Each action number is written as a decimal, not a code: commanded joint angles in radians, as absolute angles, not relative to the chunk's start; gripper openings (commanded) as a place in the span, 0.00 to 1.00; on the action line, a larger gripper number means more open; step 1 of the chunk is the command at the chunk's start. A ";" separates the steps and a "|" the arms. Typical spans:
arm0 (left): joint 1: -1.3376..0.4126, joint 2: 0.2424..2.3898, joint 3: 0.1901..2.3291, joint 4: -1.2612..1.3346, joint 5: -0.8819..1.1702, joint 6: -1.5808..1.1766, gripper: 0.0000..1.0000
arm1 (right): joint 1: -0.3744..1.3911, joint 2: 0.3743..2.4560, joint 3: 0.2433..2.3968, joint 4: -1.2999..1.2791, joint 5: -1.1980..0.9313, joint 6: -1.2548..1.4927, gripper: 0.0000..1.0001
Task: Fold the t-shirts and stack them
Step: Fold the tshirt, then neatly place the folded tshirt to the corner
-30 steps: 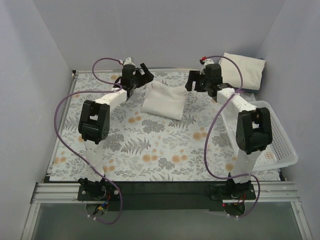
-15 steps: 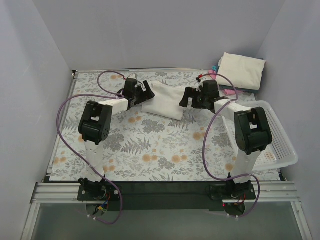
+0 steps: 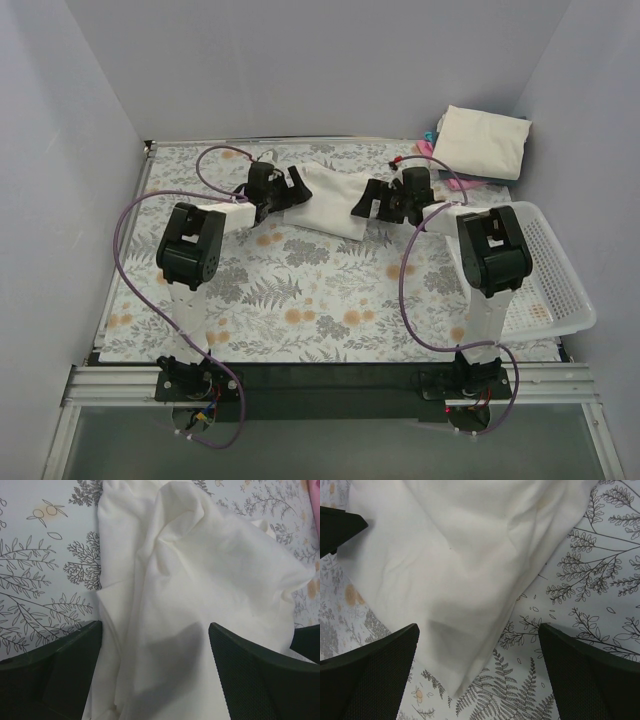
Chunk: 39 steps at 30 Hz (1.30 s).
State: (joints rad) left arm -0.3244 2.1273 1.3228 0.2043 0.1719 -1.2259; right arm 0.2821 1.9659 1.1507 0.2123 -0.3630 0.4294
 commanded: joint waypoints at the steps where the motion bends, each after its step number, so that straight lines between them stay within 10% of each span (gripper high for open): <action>1: -0.342 2.080 1.261 0.198 0.219 -1.206 0.78 | 0.284 2.008 1.164 0.251 -0.399 0.469 0.95; 28: -0.356 2.066 1.190 0.310 0.319 -1.220 0.61 | 0.443 2.279 1.445 0.298 -0.426 0.569 0.89; 35: -0.356 2.075 1.193 0.325 0.337 -1.223 0.59 | 0.474 2.344 1.537 0.278 -0.426 0.561 0.75; 39: -0.356 2.074 1.193 0.327 0.336 -1.218 0.59 | 0.489 2.397 1.598 0.238 -0.419 0.543 0.50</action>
State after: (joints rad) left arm -0.3378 2.0991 1.2045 0.3370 0.2909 -1.2232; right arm 0.4435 2.3257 1.5627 0.3454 -0.4137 0.5457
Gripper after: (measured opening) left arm 0.593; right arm 0.568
